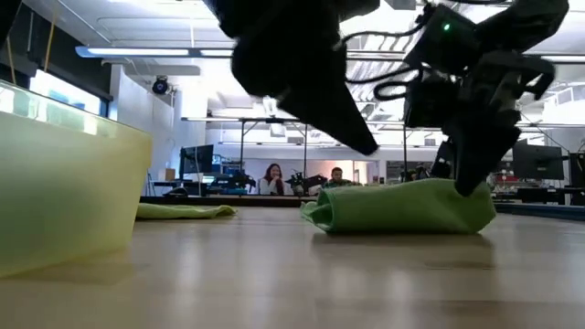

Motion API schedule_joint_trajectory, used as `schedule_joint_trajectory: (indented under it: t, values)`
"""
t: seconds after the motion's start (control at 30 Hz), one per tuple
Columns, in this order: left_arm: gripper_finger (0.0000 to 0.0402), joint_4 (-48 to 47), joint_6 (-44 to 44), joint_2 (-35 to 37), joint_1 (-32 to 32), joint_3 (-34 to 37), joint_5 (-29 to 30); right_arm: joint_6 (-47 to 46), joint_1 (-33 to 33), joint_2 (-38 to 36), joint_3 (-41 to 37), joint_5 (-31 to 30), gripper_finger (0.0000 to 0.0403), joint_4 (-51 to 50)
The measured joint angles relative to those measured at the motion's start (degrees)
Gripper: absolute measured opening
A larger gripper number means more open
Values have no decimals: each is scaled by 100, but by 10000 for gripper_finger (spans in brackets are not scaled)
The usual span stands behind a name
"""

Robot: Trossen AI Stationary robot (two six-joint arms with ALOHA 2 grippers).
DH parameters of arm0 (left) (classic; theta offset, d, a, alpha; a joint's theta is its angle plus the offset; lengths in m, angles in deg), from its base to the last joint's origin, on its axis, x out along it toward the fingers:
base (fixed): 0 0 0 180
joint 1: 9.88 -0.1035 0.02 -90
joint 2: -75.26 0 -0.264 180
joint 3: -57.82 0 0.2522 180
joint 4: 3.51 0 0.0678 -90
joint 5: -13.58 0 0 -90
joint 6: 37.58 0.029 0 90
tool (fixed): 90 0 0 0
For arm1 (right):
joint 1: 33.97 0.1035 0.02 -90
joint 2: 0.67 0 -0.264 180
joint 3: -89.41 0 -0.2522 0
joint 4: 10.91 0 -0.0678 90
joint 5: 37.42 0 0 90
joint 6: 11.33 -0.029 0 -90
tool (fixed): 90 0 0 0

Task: Roll microfiber towels into tight, uniform cylinder then place into a basket
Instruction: Roll the green microfiber towel

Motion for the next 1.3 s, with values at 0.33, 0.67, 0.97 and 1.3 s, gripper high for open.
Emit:
schedule_joint_trajectory:
  t: [0.33, 0.67, 0.97, 1.3]
  values:
    - [190, 229, -176, -609, -133, -2, 1227, -128, -287, 120, 15, -9, 3, -443]
    - [191, 432, -516, -838, -258, 0, 349, -27, -285, 173, 15, -26, 2, -406]
    - [107, 434, -1534, -838, -435, -4, -603, 67, -285, 168, 15, -27, 4, -415]
    - [21, 815, -2463, -783, -736, -5, -2509, 670, -283, -64, 17, -12, 81, -666]
